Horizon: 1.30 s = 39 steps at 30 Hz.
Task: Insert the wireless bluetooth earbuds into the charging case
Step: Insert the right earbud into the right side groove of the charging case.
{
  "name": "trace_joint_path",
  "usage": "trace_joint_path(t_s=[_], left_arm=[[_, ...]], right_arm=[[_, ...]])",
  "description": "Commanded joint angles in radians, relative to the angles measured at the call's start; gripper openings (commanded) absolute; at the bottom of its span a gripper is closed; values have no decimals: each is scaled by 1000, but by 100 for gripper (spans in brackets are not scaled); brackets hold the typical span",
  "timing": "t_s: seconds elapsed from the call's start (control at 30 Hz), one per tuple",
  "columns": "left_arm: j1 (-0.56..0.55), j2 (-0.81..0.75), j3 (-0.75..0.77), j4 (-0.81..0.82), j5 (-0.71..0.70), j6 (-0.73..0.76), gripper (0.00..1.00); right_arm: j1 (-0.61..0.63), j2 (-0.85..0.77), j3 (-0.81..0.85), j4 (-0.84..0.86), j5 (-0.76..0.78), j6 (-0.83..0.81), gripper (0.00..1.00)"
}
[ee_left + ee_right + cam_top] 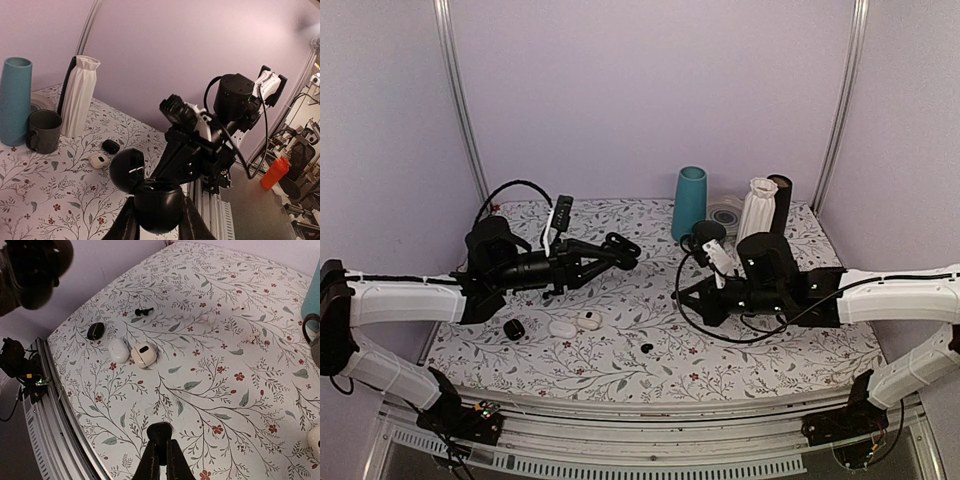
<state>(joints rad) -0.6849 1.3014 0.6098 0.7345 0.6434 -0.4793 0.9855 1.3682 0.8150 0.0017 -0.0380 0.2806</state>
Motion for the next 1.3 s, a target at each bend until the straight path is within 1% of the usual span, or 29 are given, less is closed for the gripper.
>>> trace_joint_path(t_s=[0.0,0.17,0.3,0.43,0.57,0.73,1.27], left_arm=[[13,20,45,19,71,30,0],[12,45,59,62,143,13,0],[7,72,70,123,209,-25,0],[-13,107,79,203,241,-77,0],[-48,129,89,242,236,-88,0],[-69,141,93,282,228,-111,0],[-93,149,139,281,260,-116,0]], right_arm=[[-8,-130,9,25,-34,-3,4],[-8,-239,26,53,-91,-15,4],[-8,-266,57,90,-164,-27,4],[2,-232,101,120,-213,-23,4],[22,-190,145,131,-208,-34,4],[39,-159,161,135,-198,-50,4],[69,-93,225,53,-226,-100,4]])
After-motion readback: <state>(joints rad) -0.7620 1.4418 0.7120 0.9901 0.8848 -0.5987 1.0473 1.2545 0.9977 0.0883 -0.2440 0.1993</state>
